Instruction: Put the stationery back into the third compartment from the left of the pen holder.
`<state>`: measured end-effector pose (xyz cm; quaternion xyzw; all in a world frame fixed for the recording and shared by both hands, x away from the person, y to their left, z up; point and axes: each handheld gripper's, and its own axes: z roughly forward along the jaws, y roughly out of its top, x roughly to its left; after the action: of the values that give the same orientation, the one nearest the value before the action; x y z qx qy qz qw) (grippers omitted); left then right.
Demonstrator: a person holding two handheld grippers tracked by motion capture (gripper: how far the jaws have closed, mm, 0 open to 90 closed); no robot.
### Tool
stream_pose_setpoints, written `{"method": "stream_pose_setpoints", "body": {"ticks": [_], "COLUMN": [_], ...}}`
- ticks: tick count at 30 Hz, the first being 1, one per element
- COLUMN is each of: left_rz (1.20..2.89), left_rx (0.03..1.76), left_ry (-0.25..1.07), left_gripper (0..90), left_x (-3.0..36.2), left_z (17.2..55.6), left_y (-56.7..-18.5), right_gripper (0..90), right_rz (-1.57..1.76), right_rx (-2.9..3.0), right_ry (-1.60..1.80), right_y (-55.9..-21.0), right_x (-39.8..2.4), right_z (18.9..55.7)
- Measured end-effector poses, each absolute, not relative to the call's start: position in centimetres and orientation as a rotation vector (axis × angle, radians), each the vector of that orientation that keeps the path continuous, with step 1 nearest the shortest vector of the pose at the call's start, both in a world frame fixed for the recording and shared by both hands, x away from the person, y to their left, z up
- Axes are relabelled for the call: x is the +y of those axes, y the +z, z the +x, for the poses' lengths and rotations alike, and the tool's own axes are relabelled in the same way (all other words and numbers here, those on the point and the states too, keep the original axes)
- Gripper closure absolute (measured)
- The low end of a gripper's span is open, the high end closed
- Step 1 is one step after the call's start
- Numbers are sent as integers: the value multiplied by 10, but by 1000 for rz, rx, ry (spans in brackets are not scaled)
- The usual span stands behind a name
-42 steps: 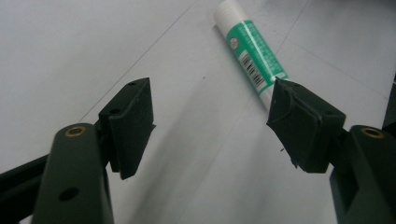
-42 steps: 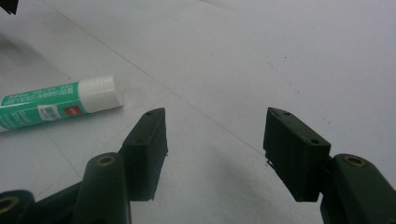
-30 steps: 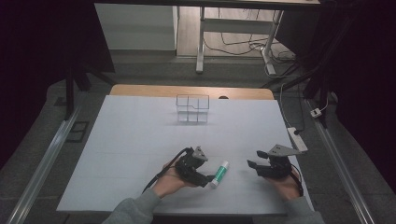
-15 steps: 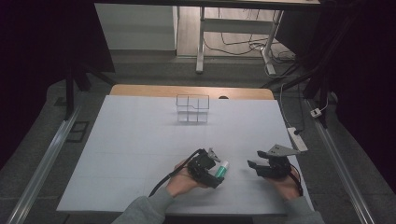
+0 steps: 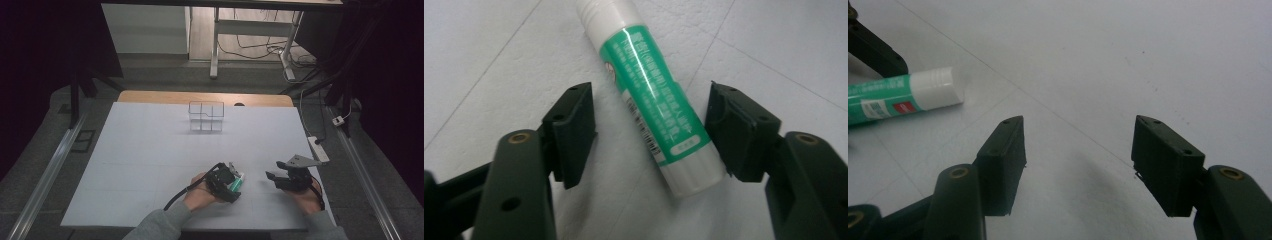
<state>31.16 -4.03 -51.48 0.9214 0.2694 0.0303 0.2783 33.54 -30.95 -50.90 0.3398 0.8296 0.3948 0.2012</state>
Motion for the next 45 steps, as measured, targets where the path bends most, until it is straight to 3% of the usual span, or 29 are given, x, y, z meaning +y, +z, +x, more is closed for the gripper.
{"method": "stream_pose_setpoints", "body": {"ticks": [5, 8, 20, 36, 45], "left_rz": [2473, 2471, 2442, 2231, 2193], "left_rx": [728, 736, 701, 713, 700], "left_ry": [78, 88, 76, 60, 81], "left_gripper": [509, 649, 657, 656, 656], "left_x": [-40, -36, -29, 18, 45], "left_z": [310, 313, 316, 319, 316], "left_y": [-514, -514, -513, -492, -490], "right_gripper": [383, 383, 389, 385, 379], "right_rz": [937, 928, 918, 940, 949], "right_rx": [2319, 2314, 2290, 2269, 2291], "right_ry": [1067, 1073, 1091, 1198, 1223], "right_y": [-509, -509, -506, -503, -505], "right_x": [-308, -307, -308, -310, -305], "right_z": [334, 334, 333, 331, 331]}}
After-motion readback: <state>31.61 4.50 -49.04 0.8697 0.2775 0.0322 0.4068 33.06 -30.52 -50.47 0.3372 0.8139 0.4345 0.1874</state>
